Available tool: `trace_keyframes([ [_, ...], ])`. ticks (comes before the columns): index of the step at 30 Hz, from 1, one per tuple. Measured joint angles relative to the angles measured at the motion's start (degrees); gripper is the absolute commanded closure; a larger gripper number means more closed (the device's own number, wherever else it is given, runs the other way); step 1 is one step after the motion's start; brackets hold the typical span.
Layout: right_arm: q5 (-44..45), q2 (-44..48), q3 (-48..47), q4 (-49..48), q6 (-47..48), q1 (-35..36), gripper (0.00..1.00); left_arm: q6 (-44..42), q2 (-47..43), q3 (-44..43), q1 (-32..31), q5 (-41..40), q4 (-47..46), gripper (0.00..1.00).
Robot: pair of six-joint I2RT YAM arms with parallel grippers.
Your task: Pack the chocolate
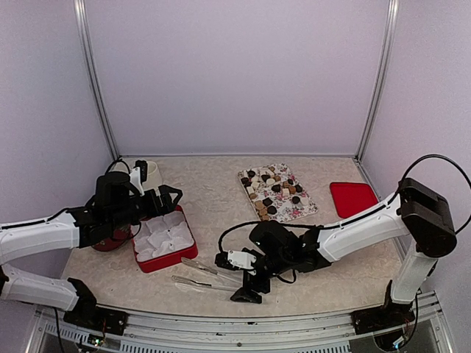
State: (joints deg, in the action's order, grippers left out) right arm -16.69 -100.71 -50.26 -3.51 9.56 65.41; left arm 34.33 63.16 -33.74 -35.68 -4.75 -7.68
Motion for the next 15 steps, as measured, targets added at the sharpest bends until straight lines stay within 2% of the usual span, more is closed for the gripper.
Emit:
trace_keyframes([
  [5, 1.6, -2.4, -0.5, -0.2, -1.1, 1.1, 0.01, 0.1, -0.9, 0.5, -0.1, -0.3, 0.1, 0.01],
  [15, 5.5, -5.6, -2.4, -1.1, -2.0, 2.7, 0.10, 0.1, -3.2, 0.9, -0.1, -0.9, 0.0, 0.01],
])
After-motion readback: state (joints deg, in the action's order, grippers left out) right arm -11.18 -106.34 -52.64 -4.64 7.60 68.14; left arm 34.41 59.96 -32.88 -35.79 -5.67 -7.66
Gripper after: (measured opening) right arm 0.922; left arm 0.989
